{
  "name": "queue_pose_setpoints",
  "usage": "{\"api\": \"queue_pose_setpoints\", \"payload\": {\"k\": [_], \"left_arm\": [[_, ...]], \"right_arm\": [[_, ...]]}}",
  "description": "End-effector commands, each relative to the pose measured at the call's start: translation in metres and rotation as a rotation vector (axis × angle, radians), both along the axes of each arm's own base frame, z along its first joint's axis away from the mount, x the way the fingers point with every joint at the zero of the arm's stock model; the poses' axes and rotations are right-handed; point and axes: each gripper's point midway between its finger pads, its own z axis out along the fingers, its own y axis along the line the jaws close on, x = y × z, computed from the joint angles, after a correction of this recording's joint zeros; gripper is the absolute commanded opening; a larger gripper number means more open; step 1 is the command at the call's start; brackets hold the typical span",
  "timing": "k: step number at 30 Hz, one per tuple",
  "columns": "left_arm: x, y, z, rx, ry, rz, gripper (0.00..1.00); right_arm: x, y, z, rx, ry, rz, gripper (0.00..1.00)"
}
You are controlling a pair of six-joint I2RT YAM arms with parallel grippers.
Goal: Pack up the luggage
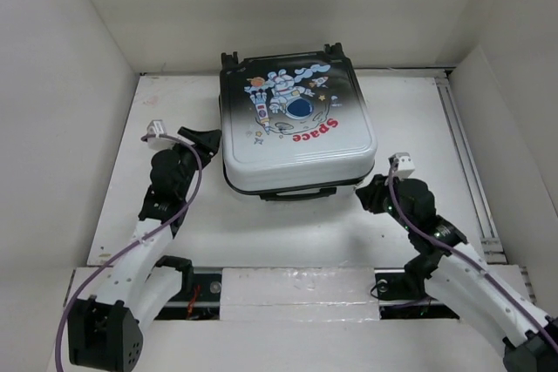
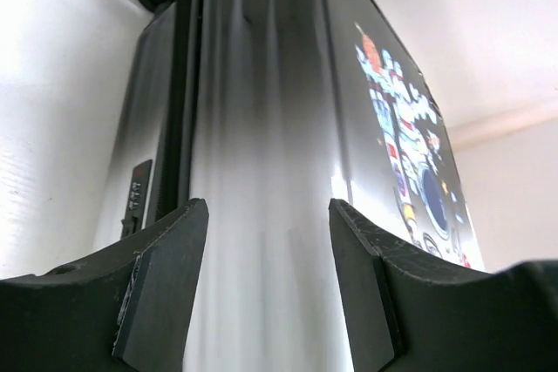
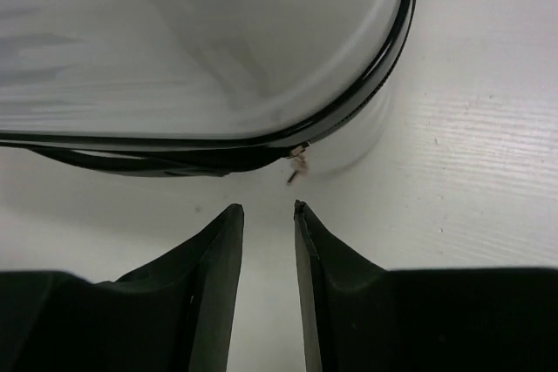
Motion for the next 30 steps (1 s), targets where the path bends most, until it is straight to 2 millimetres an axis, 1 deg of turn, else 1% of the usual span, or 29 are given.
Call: {"api": "queue_pose_setpoints", "payload": {"k": [1, 2, 3, 5, 6, 7, 8, 9, 11, 12, 13, 14, 15, 16, 17, 18, 21, 23, 24, 27, 29, 30], "left_arm": [[-0.009, -0.004, -0.004, 0.025, 0.005, -0.032, 0.54], [-0.010, -0.005, -0.008, 0.024, 0.006, -0.043, 0.54], [-0.013, -0.005, -0.017, 0.026, 0.020, -0.043, 0.54], [-0.016, -0.004, -0.023, 0.028, 0.027, -0.043, 0.54], [-0.018, -0.004, -0.022, 0.036, 0.024, -0.044, 0.54], [-0.019, -0.003, -0.029, 0.039, 0.038, -0.045, 0.54], [-0.022, -0.003, -0.033, 0.039, 0.042, -0.045, 0.54], [-0.022, -0.003, -0.033, 0.048, 0.041, -0.046, 0.54], [-0.025, -0.002, -0.047, 0.054, 0.073, -0.047, 0.54], [-0.025, -0.004, -0.047, 0.052, 0.073, -0.056, 0.54], [-0.025, -0.004, -0.050, 0.054, 0.085, -0.056, 0.54], [-0.026, -0.003, -0.056, 0.056, 0.097, -0.056, 0.54], [-0.027, -0.003, -0.061, 0.068, 0.113, -0.058, 0.54], [-0.028, -0.003, -0.066, 0.069, 0.123, -0.059, 0.54], [-0.027, -0.003, -0.064, 0.068, 0.114, -0.058, 0.54], [-0.029, -0.003, -0.069, 0.070, 0.124, -0.059, 0.54], [-0.028, -0.003, -0.067, 0.068, 0.115, -0.058, 0.52], [-0.028, -0.004, -0.067, 0.066, 0.115, -0.067, 0.52], [-0.028, -0.004, -0.067, 0.066, 0.115, -0.067, 0.52], [-0.027, -0.009, -0.063, 0.060, 0.100, -0.090, 0.51], [-0.029, -0.008, -0.071, 0.062, 0.120, -0.090, 0.51], [-0.029, -0.010, -0.071, 0.061, 0.120, -0.099, 0.51]], "right_arm": [[0.020, 0.008, 0.006, 0.014, -0.060, -0.017, 0.36], [0.022, 0.008, 0.006, 0.001, -0.072, -0.012, 0.36], [0.024, 0.009, 0.007, -0.006, -0.083, -0.008, 0.38], [0.024, 0.008, 0.004, -0.018, -0.087, -0.004, 0.41], [0.022, 0.007, 0.000, -0.019, -0.084, -0.004, 0.43], [0.023, 0.005, 0.004, -0.016, -0.100, -0.019, 0.46], [0.025, 0.000, 0.004, -0.024, -0.113, -0.037, 0.47], [0.026, 0.000, 0.009, -0.013, -0.132, -0.038, 0.49], [0.029, -0.001, 0.014, -0.007, -0.150, -0.052, 0.54], [0.031, 0.000, 0.017, -0.006, -0.168, -0.050, 0.54], [0.033, 0.001, 0.015, -0.008, -0.165, -0.050, 0.54], [0.036, -0.001, 0.003, -0.040, -0.129, -0.054, 0.54], [0.038, 0.003, 0.002, -0.045, -0.134, -0.035, 0.51], [0.039, 0.006, 0.002, -0.047, -0.140, -0.019, 0.49], [0.041, 0.009, 0.005, -0.044, -0.156, -0.004, 0.45], [0.041, 0.013, 0.010, -0.030, -0.172, 0.010, 0.45], [0.041, 0.017, 0.012, -0.010, -0.196, 0.029, 0.43], [0.042, 0.010, 0.001, -0.015, -0.172, -0.016, 0.43], [0.043, 0.007, 0.005, 0.008, -0.174, -0.046, 0.40], [0.046, -0.003, 0.005, 0.036, -0.167, -0.128, 0.38], [0.049, -0.006, 0.006, 0.043, -0.171, -0.151, 0.38], [0.051, -0.010, 0.001, 0.032, -0.167, -0.174, 0.38]]}}
